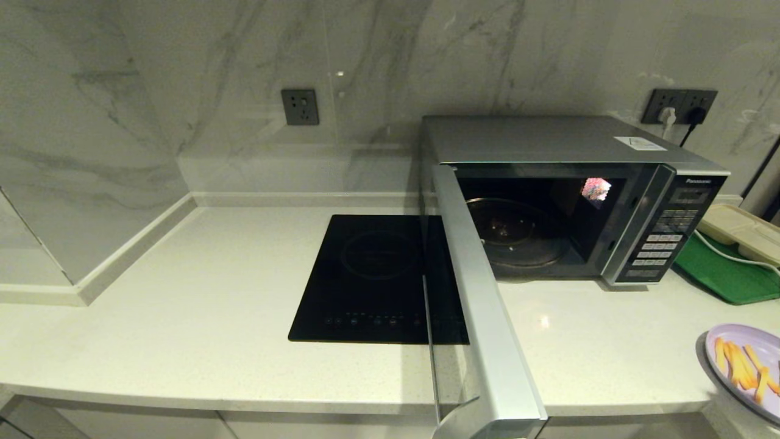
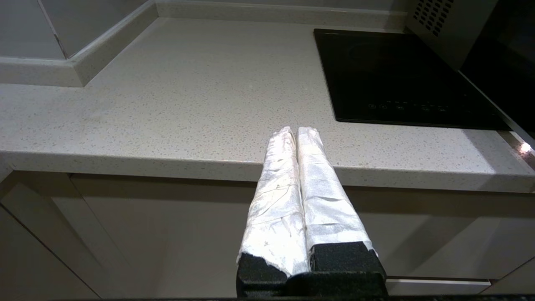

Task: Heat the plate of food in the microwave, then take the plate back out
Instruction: Close the microwave oven

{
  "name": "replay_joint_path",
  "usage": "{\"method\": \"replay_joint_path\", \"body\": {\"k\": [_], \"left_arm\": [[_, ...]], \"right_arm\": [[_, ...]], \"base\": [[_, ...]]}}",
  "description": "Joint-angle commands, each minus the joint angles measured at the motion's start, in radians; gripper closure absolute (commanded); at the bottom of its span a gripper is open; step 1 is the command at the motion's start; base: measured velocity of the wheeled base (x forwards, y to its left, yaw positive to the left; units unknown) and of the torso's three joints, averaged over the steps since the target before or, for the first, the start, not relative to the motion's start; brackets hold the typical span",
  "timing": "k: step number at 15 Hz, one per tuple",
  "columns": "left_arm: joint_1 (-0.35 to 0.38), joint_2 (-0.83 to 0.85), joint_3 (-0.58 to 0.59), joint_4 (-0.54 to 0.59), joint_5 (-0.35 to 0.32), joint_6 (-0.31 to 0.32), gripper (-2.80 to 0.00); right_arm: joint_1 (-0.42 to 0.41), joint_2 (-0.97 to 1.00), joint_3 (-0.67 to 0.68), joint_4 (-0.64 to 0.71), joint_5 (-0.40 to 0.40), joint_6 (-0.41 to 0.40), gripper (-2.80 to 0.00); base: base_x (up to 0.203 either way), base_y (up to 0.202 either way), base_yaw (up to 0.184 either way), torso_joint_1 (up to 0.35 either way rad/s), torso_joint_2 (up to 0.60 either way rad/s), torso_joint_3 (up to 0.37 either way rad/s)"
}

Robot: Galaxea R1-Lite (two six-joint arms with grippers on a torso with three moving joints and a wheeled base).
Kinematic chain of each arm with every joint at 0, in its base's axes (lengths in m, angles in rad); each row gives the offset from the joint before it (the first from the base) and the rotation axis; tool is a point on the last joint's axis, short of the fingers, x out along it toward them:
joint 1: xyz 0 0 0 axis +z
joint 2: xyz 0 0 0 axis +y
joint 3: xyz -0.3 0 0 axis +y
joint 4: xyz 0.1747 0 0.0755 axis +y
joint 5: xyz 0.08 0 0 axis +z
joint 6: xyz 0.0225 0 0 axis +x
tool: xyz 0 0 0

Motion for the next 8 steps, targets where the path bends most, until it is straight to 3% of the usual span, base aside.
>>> {"method": "replay_joint_path", "body": {"k": [1,3,6,8], "left_arm": [[0.0,0.0,0.0,0.0,0.0,-0.001,0.0],[0.0,0.0,0.0,0.0,0.0,-0.001,0.0],[0.0,0.0,0.0,0.0,0.0,-0.001,0.0],[0.0,0.0,0.0,0.0,0.0,-0.001,0.0]], "right_arm": [[0.15,0.03,0.0,-0.073,-0.007,0.054,0.0],[0.278,0.069,0.001,-0.14,-0.085,0.074,0.0],[0.393,0.113,0.002,-0.249,-0.214,0.079,0.0],[0.518,0.143,0.001,-0.318,-0.371,0.074,0.0]], "base": [[0.0,0.0,0.0,0.0,0.0,0.0],[0.0,0.0,0.0,0.0,0.0,0.0],[0.0,0.0,0.0,0.0,0.0,0.0],[0.0,0.0,0.0,0.0,0.0,0.0]]}}
